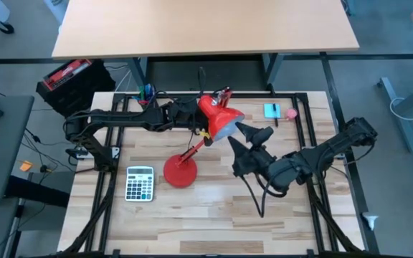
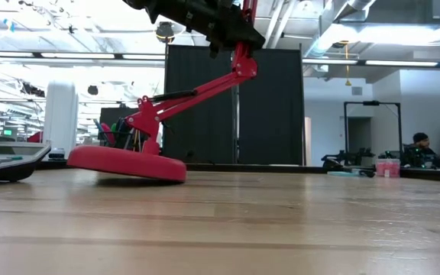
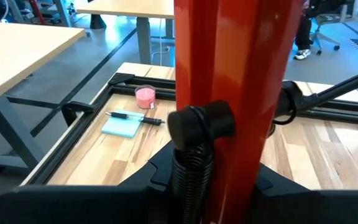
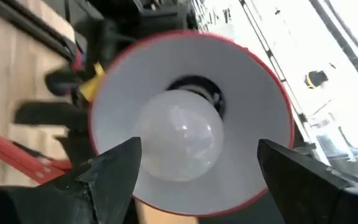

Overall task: Screw lightbulb
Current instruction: Insert the white lightbulb into the red desk lamp

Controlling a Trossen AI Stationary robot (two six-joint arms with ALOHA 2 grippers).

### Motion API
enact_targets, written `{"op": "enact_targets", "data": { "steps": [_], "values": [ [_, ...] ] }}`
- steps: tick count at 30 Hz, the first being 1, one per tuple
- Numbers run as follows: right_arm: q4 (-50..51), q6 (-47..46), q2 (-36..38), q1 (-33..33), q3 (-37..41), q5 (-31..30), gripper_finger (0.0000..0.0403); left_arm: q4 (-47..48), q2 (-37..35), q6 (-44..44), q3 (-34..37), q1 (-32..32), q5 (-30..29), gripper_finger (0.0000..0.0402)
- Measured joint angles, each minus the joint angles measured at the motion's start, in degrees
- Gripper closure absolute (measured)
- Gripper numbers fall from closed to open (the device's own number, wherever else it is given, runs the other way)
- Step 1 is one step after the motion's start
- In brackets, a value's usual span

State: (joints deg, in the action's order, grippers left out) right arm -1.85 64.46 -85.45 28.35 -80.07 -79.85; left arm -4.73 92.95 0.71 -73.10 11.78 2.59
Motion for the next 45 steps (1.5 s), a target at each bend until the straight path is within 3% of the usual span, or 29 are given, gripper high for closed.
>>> {"op": "enact_targets", "data": {
  "steps": [5,9,23,37,45],
  "values": [
    [0.68,6.95,-0.79,-0.89,0.0,0.33,0.007,0.04,0.0,-0.05,0.0,-0.03,0.05,0.032],
    [4.59,7.88,-1.33,-2.06,0.0,1.76,0.007,0.08,-0.02,-0.06,0.0,-0.03,0.05,0.032],
    [3.79,13.39,-2.89,-5.91,-0.09,3.45,0.007,0.26,-0.02,-0.03,0.0,0.09,-0.76,0.032],
    [-0.75,14.01,-2.97,-7.2,0.02,3.71,0.0071,0.19,-0.03,0.12,0.0,0.3,-0.38,0.032],
    [-3.62,7.59,-2.99,-7.29,0.04,3.87,0.0105,0.11,-0.07,0.26,-0.02,0.27,-0.24,0.032]
  ]
}}
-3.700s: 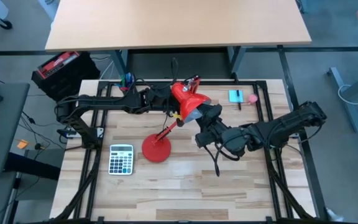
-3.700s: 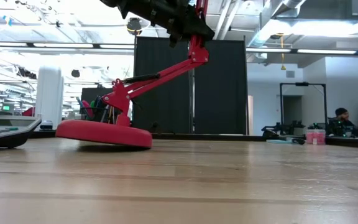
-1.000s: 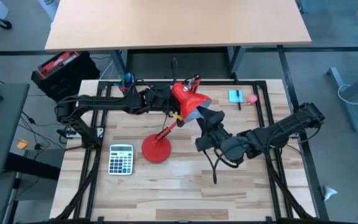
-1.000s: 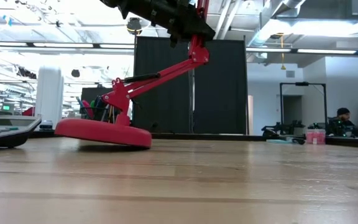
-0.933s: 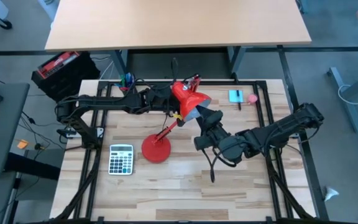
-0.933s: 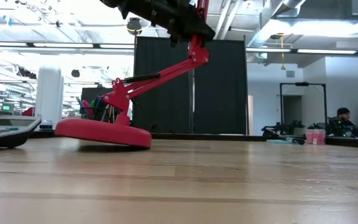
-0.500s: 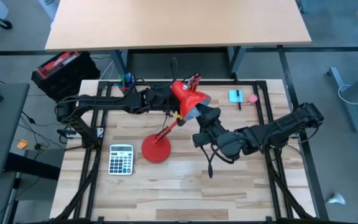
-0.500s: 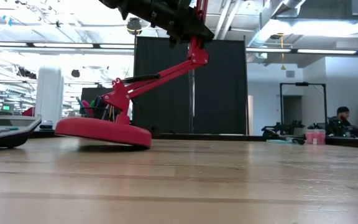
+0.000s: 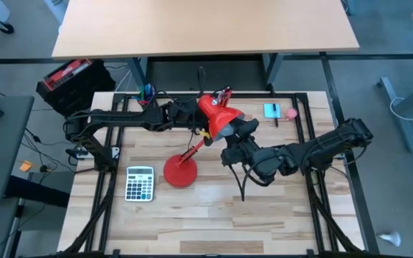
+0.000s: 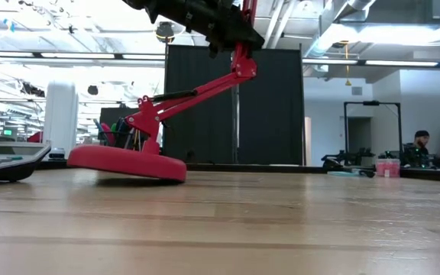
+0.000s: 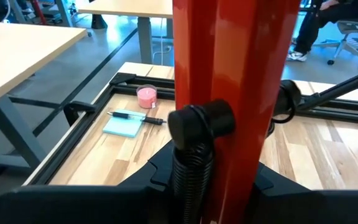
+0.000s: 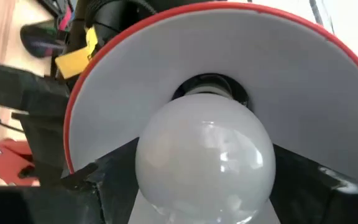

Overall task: Screw lightbulb
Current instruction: Insert the white lightbulb into the red desk lamp

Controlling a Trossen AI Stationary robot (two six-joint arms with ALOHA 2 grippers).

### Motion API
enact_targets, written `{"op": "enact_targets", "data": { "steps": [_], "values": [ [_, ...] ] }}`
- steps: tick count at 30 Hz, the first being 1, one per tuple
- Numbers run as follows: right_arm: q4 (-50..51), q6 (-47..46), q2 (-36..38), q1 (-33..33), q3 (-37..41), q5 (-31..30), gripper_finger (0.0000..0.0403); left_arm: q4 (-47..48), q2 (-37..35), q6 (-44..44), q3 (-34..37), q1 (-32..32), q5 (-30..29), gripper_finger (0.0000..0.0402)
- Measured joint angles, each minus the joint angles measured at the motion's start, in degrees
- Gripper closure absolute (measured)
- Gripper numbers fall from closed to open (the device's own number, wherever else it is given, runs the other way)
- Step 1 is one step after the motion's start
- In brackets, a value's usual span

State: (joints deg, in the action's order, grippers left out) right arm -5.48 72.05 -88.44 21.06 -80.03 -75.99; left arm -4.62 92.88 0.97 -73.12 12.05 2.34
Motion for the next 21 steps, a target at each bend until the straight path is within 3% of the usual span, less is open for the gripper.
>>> {"op": "enact_targets", "data": {
  "steps": [9,21],
  "values": [
    [-0.09,-15.23,0.0,0.28,0.0,-0.04,0.0115,0.0,0.0,-0.07,0.0,0.0,-0.1,0.032],
    [-0.26,-61.75,-0.02,-0.22,0.0,2.78,0.0116,-0.59,0.0,-0.29,0.0,-0.2,0.05,0.032]
  ]
}}
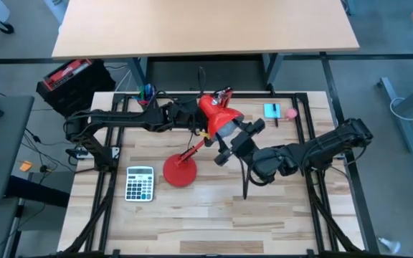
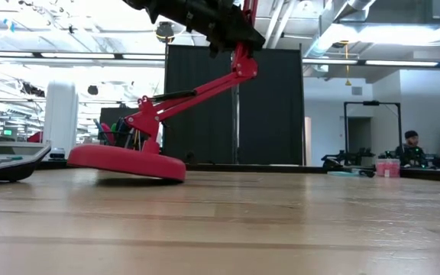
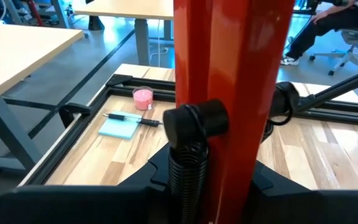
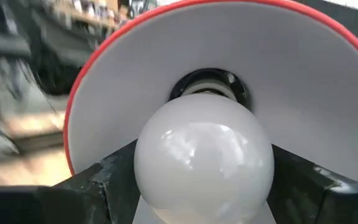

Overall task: Screw lightbulb
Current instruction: Insert the white lightbulb into the red desk lamp

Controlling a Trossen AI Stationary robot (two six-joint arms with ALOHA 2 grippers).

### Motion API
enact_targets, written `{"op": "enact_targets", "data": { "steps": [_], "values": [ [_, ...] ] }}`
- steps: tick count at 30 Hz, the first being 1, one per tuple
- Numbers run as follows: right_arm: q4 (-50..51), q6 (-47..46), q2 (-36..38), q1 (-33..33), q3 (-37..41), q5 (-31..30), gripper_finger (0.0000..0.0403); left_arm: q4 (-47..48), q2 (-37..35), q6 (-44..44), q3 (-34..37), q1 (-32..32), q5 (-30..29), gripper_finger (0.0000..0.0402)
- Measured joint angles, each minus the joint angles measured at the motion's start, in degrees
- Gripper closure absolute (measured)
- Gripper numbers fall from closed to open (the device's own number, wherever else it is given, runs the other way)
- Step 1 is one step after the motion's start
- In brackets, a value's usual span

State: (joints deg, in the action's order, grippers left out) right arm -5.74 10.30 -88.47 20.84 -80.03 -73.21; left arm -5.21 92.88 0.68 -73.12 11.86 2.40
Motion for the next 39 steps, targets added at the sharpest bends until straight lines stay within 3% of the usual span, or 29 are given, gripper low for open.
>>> {"op": "enact_targets", "data": {
  "steps": [11,21,30,34,39],
  "values": [
    [0.07,-4.89,0.0,0.47,0.0,0.28,0.0112,0.3,0.0,0.27,0.0,-0.29,0.08,0.032],
    [-0.02,-4.61,0.13,0.9,0.0,0.0,0.0015,0.31,0.0,0.16,0.0,-0.28,0.0,0.032],
    [-0.04,-2.31,1.82,1.68,-0.04,-0.11,0.001,0.47,0.0,1.51,-0.01,-0.28,0.06,0.0318],
    [0.31,-1.36,2.6,2.69,-0.04,-0.2,0.0004,0.74,-0.14,1.69,-0.02,-0.28,0.06,0.0294],
    [2.12,-0.83,3.33,4.0,-0.04,-0.38,0.0004,2.51,-0.98,1.69,-0.09,-0.3,0.08,0.0236]
  ]
}}
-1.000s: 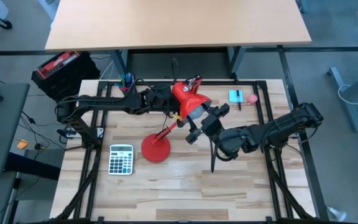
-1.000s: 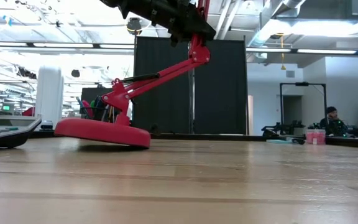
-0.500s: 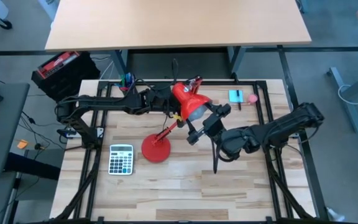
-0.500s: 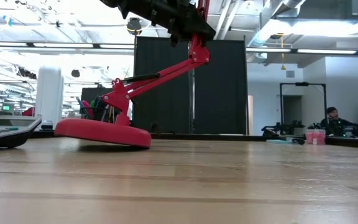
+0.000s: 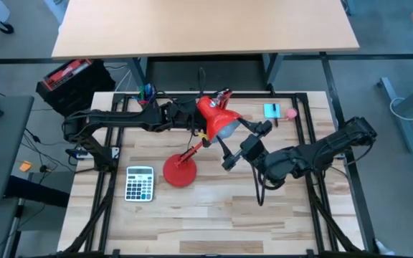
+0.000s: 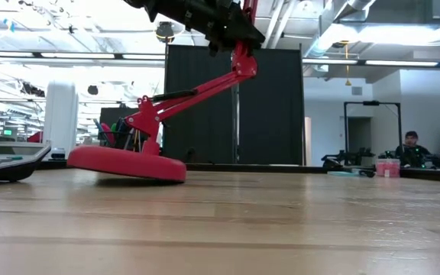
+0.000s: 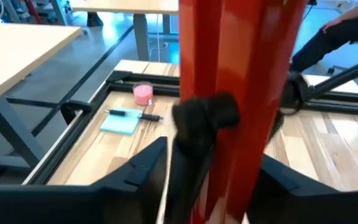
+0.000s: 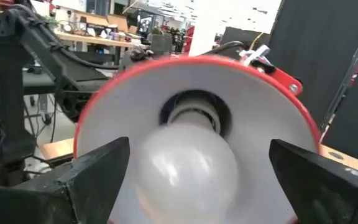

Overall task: Screw lightbulb
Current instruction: Insert the white lightbulb into the red desk lamp

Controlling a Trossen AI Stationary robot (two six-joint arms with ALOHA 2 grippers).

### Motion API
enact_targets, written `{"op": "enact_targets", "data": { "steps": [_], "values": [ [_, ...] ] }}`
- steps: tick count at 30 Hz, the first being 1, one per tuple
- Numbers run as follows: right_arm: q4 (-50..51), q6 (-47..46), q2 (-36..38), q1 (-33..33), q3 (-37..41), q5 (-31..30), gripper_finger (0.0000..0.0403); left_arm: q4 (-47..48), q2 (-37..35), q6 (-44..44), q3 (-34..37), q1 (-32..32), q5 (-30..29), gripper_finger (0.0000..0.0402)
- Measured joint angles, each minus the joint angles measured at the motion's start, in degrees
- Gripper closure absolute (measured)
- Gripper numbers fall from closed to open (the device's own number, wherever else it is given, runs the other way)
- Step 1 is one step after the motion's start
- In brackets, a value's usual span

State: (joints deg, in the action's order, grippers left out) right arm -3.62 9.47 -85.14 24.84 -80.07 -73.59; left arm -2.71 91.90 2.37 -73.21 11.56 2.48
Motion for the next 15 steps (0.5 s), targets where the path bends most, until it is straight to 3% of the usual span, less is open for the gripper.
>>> {"op": "enact_targets", "data": {
  "steps": [8,15],
  "values": [
    [7.82,-3.59,4.89,2.63,0.0,-3.02,0.0003,7.03,-5.29,2.6,0.0,0.17,-0.22,0.0153],
    [14.25,-7.95,9.34,4.66,0.0,-2.75,0.0003,13.94,-10.65,3.85,0.0,0.17,-1.15,0.0134]
  ]
}}
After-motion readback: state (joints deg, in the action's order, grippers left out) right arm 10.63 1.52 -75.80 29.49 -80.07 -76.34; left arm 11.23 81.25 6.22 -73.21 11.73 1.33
